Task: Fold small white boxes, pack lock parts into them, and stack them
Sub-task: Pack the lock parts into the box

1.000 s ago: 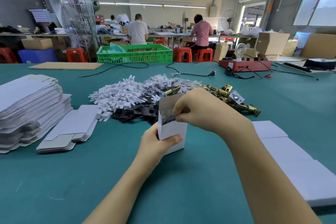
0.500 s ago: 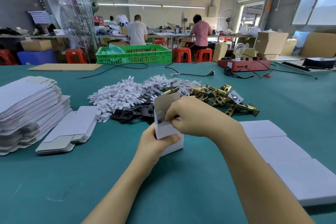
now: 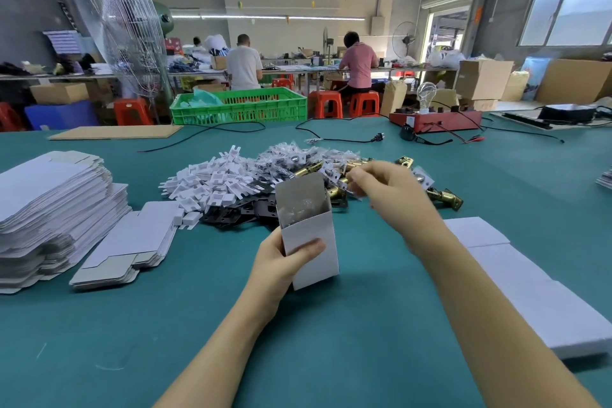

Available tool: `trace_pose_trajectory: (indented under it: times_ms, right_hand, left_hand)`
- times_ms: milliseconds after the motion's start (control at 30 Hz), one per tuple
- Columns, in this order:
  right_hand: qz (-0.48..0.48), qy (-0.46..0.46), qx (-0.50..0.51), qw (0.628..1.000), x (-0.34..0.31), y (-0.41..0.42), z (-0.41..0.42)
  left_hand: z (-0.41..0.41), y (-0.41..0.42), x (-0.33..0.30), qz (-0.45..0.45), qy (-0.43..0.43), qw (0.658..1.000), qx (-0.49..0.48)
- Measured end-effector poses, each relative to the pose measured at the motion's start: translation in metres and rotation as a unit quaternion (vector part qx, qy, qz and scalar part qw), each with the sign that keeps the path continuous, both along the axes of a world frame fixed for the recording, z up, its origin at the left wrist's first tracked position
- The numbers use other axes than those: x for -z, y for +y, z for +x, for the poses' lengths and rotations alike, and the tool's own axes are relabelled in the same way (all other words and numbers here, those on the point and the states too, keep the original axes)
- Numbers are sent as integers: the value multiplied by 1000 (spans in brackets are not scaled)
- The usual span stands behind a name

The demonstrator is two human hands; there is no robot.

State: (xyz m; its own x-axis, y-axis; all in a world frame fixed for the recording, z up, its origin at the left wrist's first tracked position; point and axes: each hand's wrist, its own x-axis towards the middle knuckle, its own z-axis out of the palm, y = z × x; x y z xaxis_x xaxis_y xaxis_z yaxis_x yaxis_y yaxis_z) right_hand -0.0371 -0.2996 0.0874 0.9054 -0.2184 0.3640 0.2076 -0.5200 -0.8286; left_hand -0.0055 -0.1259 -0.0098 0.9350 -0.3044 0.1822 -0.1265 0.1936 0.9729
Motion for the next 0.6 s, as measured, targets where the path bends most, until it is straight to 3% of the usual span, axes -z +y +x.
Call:
trace_pose_trajectory:
  times_ms: [100,200,400,533,600]
  right_hand:
    - [111,77,-39,990,40,10,7]
    - [258,106,-87,956,78,26,11]
    - [357,117,-107,921,101,38,18]
    - [371,122,-124,912,100,38,20]
    - [362,122,-124,916,101,38,20]
  left_hand:
    - [-1,-3,0,0,-17,1000,9]
    - [-3,-9,0,10,-33,999,-34]
    - [-8,-16,-3,-98,24,995,-1]
    - [-8,-17,-6,-108,31,993,20]
    - [-7,-16,-9,-94,83,992,18]
